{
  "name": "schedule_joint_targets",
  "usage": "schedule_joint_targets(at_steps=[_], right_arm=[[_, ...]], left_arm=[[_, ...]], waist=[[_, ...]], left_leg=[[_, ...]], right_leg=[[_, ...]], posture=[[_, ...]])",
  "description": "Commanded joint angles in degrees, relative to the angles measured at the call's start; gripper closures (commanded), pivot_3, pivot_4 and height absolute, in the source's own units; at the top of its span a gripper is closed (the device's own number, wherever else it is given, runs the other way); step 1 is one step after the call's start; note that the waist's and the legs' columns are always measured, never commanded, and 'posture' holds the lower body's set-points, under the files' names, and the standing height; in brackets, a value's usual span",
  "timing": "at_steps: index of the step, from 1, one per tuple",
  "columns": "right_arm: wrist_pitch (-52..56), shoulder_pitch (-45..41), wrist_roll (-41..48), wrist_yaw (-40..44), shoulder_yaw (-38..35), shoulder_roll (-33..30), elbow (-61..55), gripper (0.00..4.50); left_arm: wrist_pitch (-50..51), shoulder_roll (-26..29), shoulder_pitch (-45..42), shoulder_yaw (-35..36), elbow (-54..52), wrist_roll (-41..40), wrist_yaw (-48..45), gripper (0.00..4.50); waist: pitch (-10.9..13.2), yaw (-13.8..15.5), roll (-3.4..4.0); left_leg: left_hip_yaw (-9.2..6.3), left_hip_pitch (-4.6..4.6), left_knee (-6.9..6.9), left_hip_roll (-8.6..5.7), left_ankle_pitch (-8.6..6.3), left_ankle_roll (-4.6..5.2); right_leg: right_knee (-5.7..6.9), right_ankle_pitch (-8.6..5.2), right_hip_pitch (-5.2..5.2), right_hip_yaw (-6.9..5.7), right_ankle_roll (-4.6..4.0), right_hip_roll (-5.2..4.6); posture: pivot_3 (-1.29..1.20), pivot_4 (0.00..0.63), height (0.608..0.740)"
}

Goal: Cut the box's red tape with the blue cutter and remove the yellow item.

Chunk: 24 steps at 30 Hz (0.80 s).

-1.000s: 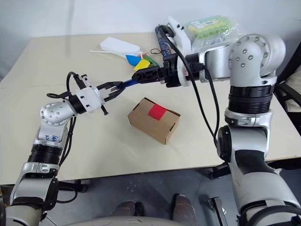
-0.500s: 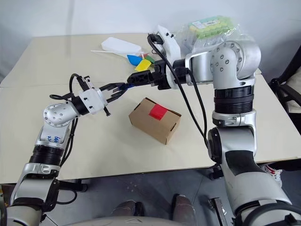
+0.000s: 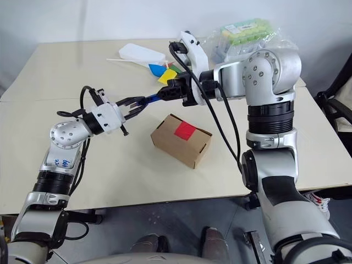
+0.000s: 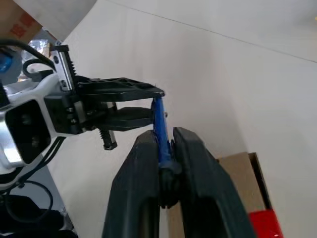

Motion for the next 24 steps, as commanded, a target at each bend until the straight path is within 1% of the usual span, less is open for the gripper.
schedule_joint_targets(at_steps=[1,4,6,9,12,16,18,21,24], right_arm=[[0.19,-1.41,0.5,0.29,-0.98,-0.42,-2.84,4.36],[0.13,-2.22,0.48,0.24,-1.49,-0.52,-3.3,4.36],[-0.41,-2.77,0.21,0.29,-1.51,-0.96,-3.51,4.36],[-1.03,-3.35,-0.19,0.39,-1.53,-1.74,-3.62,4.36],[-1.86,-3.61,-0.68,0.35,-1.43,-2.63,-3.99,4.36],[-2.23,-3.6,-1.02,0.3,-1.47,-3.15,-4.31,4.36],[-2.87,-3.87,-1.48,0.44,-1.47,-4.44,-4.24,4.36],[-3.72,-3.84,-2.03,1.06,-1.31,-7.56,-4.72,4.36],[-4.08,-2.8,-1.82,2.88,-0.56,-11.3,-6.46,4.36]], left_arm=[[5.68,-0.06,-0.5,1.74,-2.07,-0.3,3.13,4.11],[13.18,-0.31,-0.76,1.96,-3.34,-1.34,2.89,4.11],[19.08,-0.42,-1.27,2.53,-4.32,-3.39,1.91,3.4],[25.59,-0.06,-1.62,3.16,-6.15,-4.74,1.51,2.62],[30.14,1.17,-1.39,4.17,-7.79,-5.49,1.02,1.77],[33.68,2.05,-1.2,5.33,-9.27,-6.57,1.39,0.51],[36.51,4.3,-0.35,6.79,-9.47,-7.72,-0.08,0.01],[39.04,9.22,2.26,9.04,-8.66,-9.16,-3.3,0.0],[41.66,11.33,4.02,9.88,-9.61,-11.25,-5.96,0.0]], waist=[[0.0,0.02,0.0],[0.0,-0.01,0.0],[0.0,-0.03,0.0],[0.0,-0.05,0.0],[0.0,-0.06,0.0],[0.0,-0.05,0.0],[0.0,-0.05,0.0],[0.0,-0.14,0.0],[0.01,-0.15,0.01]], left_leg=[[0.0,0.0,0.0,0.0,0.0,0.0],[-0.01,0.0,0.0,0.0,0.0,0.0],[-0.01,0.0,0.0,0.0,0.0,0.0],[-0.01,0.01,0.0,0.01,0.01,-0.02],[-0.03,0.01,0.0,0.01,0.01,-0.02],[-0.03,0.01,0.0,0.0,0.01,-0.02],[-0.02,0.02,0.0,0.0,0.01,-0.02],[-0.02,0.02,-0.01,0.0,0.01,-0.03],[-0.01,0.02,-0.04,0.0,0.01,-0.04]], right_leg=[[0.0,0.0,0.0,0.0,0.0,0.0],[0.01,0.0,0.0,0.0,0.0,0.0],[0.01,0.0,0.0,0.0,0.0,0.0],[0.03,0.0,0.0,0.0,0.0,0.01],[0.04,0.0,0.0,0.0,0.0,0.01],[0.04,0.0,0.0,0.0,0.0,0.01],[0.05,0.0,0.0,0.0,0.0,0.01],[0.05,0.0,0.0,0.0,0.0,0.01],[0.03,0.0,-0.02,0.0,0.0,0.0]], posture=[[0.0,0.15,0.74],[0.0,0.15,0.74],[0.0,0.15,0.74],[0.0,0.15,0.74],[0.0,0.15,0.74],[0.0,0.15,0.74],[0.0,0.15,0.74],[0.0,0.15,0.74],[0.0,0.15,0.74]])
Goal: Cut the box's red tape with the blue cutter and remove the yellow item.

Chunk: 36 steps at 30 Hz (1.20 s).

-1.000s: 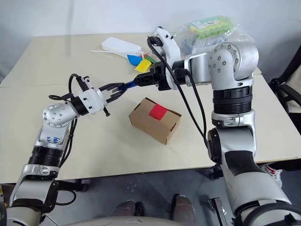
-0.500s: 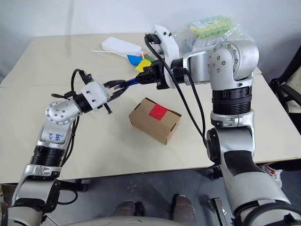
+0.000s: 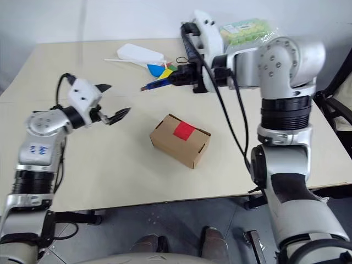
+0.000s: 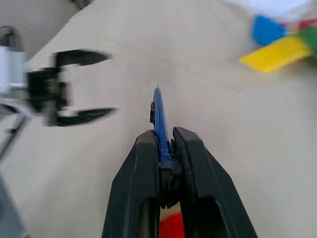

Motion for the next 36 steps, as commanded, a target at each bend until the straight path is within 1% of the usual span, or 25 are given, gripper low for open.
schedule_joint_targets(at_steps=[1,4,6,10,13,16,18,19,22,25,26,29,33,36], right_arm=[[-1.32,-0.55,0.77,2.59,0.01,-3.86,-4.86,4.36],[-1.67,0.98,1.13,4.52,0.67,-7.39,-7.69,4.36],[-2.32,2.79,1.43,6.73,1.23,-10.75,-10.39,4.36],[-3.85,7.34,2.42,10.48,1.78,-16.61,-16.05,4.36],[-5.46,11.34,2.98,12.86,1.65,-20.44,-20.39,4.36],[-7.89,14.18,3.13,14.41,0.83,-22.66,-23.03,4.36],[-9.0,15.27,3.14,15.06,0.66,-23.6,-23.93,4.36],[-9.85,16.1,3.12,15.56,0.52,-24.24,-24.58,4.36],[-12.52,18.88,3.25,17.71,0.46,-26.49,-26.9,4.36],[-14.42,20.9,2.93,18.25,0.35,-27.35,-28.21,4.36],[-14.79,21.43,2.88,18.16,0.29,-27.32,-28.61,4.36],[-15.24,22.33,2.94,17.63,0.29,-26.92,-29.44,4.36],[-15.08,23.33,3.39,16.39,0.1,-25.74,-30.86,4.36],[-15.26,23.69,3.28,15.6,0.77,-24.69,-31.61,4.36]], left_arm=[[2.77,1.78,1.26,2.24,-3.19,-3.73,-3.23,0.0],[6.71,1.92,2.87,3.24,-6.12,-6.96,-5.22,0.0],[10.67,1.0,3.77,3.7,-10.09,-9.23,-4.49,0.0],[22.27,-0.77,4.21,3.06,-18.7,-14.88,-2.95,0.0],[31.52,-2.41,1.56,2.27,-22.1,-17.97,-0.32,0.58],[36.74,-3.47,-1.03,0.92,-23.93,-20.48,-0.03,1.45],[39.73,-3.8,-2.53,0.08,-24.41,-21.87,-0.01,2.16],[41.17,-4.0,-3.39,-0.57,-24.48,-22.46,-0.1,2.4],[43.83,-5.17,-5.96,-3.38,-23.91,-23.23,-0.34,3.34],[46.75,-7.25,-8.67,-7.23,-22.91,-23.6,-0.69,4.28],[47.15,-7.24,-8.97,-8.7,-22.33,-23.12,-1.1,4.47],[48.18,-7.14,-9.37,-11.13,-21.1,-22.38,-1.46,4.47],[48.87,-8.47,-11.19,-14.26,-19.01,-21.54,-1.16,4.47],[47.65,-8.55,-11.64,-16.35,-16.99,-20.03,-1.69,4.47]], waist=[[0.0,0.14,0.0],[-0.01,0.37,-0.01],[0.01,0.45,-0.03],[0.02,0.52,-0.04],[0.03,0.49,-0.07],[0.04,0.5,-0.09],[0.04,0.43,-0.09],[0.04,0.47,-0.09],[0.05,0.58,-0.1],[0.07,0.98,-0.13],[0.07,1.17,-0.13],[0.07,1.64,-0.13],[0.07,1.9,-0.13],[0.07,2.03,-0.13]], left_leg=[[0.0,0.0,-0.01,0.0,0.0,0.0],[-0.02,0.0,0.03,0.01,0.0,-0.01],[-0.03,-0.01,0.06,0.0,-0.01,0.0],[-0.07,-0.01,0.05,-0.01,-0.01,0.0],[-0.06,0.0,0.05,0.01,-0.01,-0.01],[-0.04,0.01,0.1,0.01,0.0,-0.02],[-0.03,0.03,0.12,0.01,0.01,-0.03],[-0.03,0.06,0.12,0.01,0.01,-0.03],[-0.02,0.08,0.12,0.0,0.01,-0.04],[0.02,0.07,0.15,-0.01,0.01,-0.03],[0.02,0.07,0.17,-0.01,0.01,-0.03],[0.05,0.09,0.19,-0.01,0.01,-0.03],[0.07,0.07,0.23,0.0,0.02,-0.04],[0.06,0.05,0.29,0.0,0.02,-0.04]], right_leg=[[0.0,0.0,0.0,0.0,0.0,0.0],[0.0,0.0,0.02,0.0,0.0,0.0],[-0.01,0.0,0.05,0.0,0.0,-0.01],[-0.03,0.0,0.06,0.01,0.0,-0.01],[-0.04,0.0,0.07,0.01,0.0,-0.01],[-0.04,0.0,0.1,0.04,0.0,-0.01],[-0.04,0.0,0.1,0.07,0.0,-0.01],[-0.03,0.0,0.1,0.11,0.0,-0.01],[-0.02,0.0,0.11,0.11,0.0,0.0],[-0.05,0.0,0.14,0.11,0.0,0.0],[-0.04,0.0,0.14,0.11,0.0,0.0],[-0.04,0.0,0.14,0.12,0.0,0.0],[-0.03,0.0,0.14,0.14,0.0,0.02],[-0.02,0.0,0.14,0.14,0.0,0.02]], posture=[[0.0,0.15,0.74],[0.0,0.15,0.74],[0.0,0.15,0.74],[0.0,0.15,0.74],[0.0,0.15,0.74],[0.0,0.15,0.74],[0.0,0.15,0.74],[0.0,0.15,0.74],[0.0,0.15,0.74],[0.0,0.15,0.74],[0.0,0.15,0.74],[0.0,0.15,0.74],[0.0,0.15,0.74],[0.0,0.15,0.74]])
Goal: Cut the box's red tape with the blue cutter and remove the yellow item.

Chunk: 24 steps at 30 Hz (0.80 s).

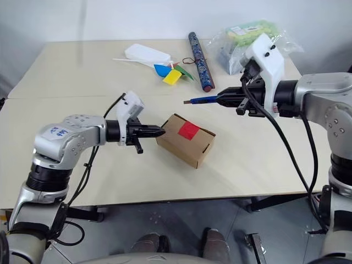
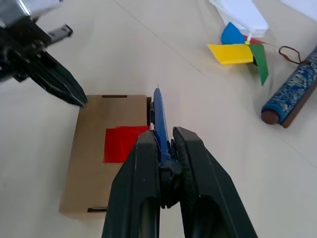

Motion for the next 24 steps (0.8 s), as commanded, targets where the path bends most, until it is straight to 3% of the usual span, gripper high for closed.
schedule_joint_targets(at_steps=[1,11,24], right_arm=[[-1.21,-0.12,0.49,-1.04,-0.94,0.69,-2.52,4.36],[-6.88,0.88,-5.42,-1.32,6.44,1.56,0.68,4.36],[-11.09,-1.08,-8.6,-0.01,9.47,5.82,5.86,4.36]], left_arm=[[-1.7,0.01,-1.88,-1.39,1.24,1.75,-0.85,4.47],[-4.35,-0.34,-2.77,-4.26,5.16,4.61,-2.79,4.47],[-4.41,-0.93,-3.47,-5.17,6.77,6.69,-3.65,4.47]], waist=[[0.0,0.1,0.0],[0.0,0.13,0.0],[0.0,0.11,0.0]], left_leg=[[-0.01,0.0,0.02,0.0,0.0,0.0],[-0.02,-0.01,0.14,0.0,0.0,0.0],[-0.06,-0.02,0.39,0.01,-0.01,0.02]], right_leg=[[0.0,0.0,0.0,0.0,0.0,0.0],[0.05,0.0,0.04,-0.01,0.0,0.0],[0.18,0.0,0.1,-0.01,0.0,0.0]], posture=[[0.0,0.15,0.74],[0.0,0.15,0.74],[0.0,0.15,0.74]])
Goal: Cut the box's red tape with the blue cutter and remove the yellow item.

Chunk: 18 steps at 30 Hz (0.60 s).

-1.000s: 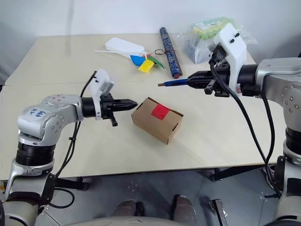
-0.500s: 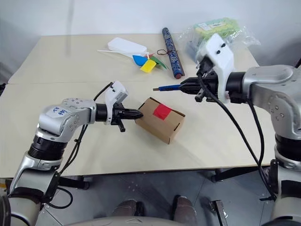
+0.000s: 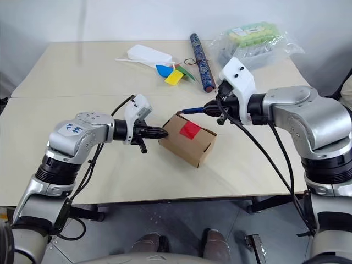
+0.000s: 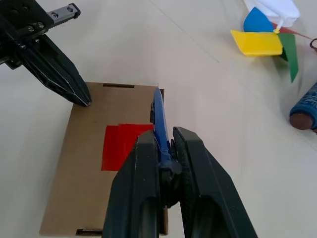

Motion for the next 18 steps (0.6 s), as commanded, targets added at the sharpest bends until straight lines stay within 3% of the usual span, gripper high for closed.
schedule_joint_targets(at_steps=[1,18], right_arm=[[-1.55,-2.12,-1.05,0.42,-0.48,0.66,0.21,4.36],[-3.65,-0.63,-4.81,1.8,0.65,1.41,2.98,4.36]], left_arm=[[0.04,-0.12,-0.6,-1.07,0.11,1.35,-0.26,4.47],[0.91,0.54,-0.64,-0.73,-0.09,1.95,-1.33,4.47]], waist=[[0.0,-0.05,0.0],[0.0,-0.13,0.0]], left_leg=[[0.0,0.0,0.0,0.0,0.0,0.0],[-0.01,0.0,0.09,0.02,0.0,0.0]], right_leg=[[0.0,0.0,0.0,0.0,0.0,0.0],[0.07,0.0,0.02,0.0,0.0,0.0]], posture=[[0.0,0.15,0.74],[0.0,0.15,0.74]])
